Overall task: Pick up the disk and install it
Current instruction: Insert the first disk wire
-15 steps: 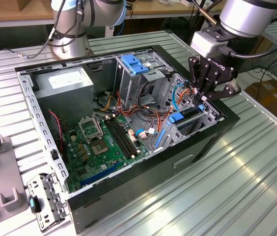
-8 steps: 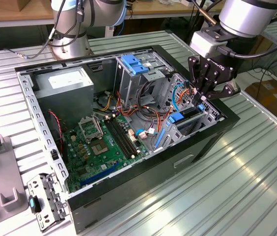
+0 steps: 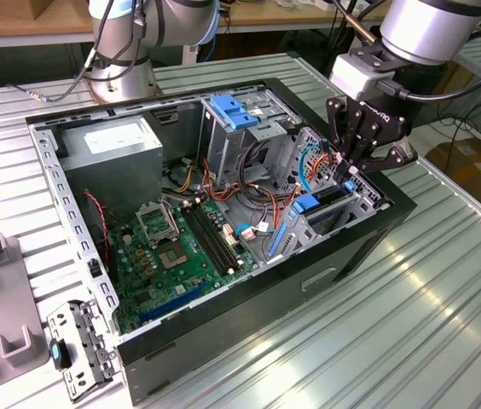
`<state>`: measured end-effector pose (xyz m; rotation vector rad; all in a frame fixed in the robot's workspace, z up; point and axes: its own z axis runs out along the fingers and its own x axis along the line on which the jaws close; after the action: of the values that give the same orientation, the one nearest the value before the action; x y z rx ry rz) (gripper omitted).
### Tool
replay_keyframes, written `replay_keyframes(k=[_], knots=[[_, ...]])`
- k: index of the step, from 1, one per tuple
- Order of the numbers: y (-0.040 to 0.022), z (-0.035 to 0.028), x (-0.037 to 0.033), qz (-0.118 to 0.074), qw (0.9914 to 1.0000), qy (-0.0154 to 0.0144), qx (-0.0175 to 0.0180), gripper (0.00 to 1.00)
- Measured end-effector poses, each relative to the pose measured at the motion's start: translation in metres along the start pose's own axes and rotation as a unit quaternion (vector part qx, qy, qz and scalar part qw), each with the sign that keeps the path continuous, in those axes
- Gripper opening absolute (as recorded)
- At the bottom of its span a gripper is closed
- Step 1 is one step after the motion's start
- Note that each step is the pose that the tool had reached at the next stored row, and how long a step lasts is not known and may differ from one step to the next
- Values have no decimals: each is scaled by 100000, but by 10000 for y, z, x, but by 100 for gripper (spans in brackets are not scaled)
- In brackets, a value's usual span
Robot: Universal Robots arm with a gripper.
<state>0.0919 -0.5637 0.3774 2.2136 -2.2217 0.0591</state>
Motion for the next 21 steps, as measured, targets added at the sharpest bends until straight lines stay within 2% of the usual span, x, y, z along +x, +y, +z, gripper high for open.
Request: replay_keyframes(k=[5, 6, 9, 13, 16, 17, 19, 20, 21], knots=[[-8, -34, 1, -950, 99995, -29, 0, 11], [-35, -38, 1, -1404, 99990, -24, -71, 11], [-272, -31, -22, -1497, 99988, -45, -270, 11], [-394, -30, -58, -1630, 99986, -47, -268, 11], [-570, -28, -121, -1835, 99983, -47, -264, 11], [-599, -27, -136, -1942, 99981, -51, -262, 11], [-609, -27, -142, -2940, 99956, -67, -233, 11], [-609, -27, -143, -4486, 99899, -104, -186, 11], [-610, -27, -143, -6478, 99790, -143, -125, 11]])
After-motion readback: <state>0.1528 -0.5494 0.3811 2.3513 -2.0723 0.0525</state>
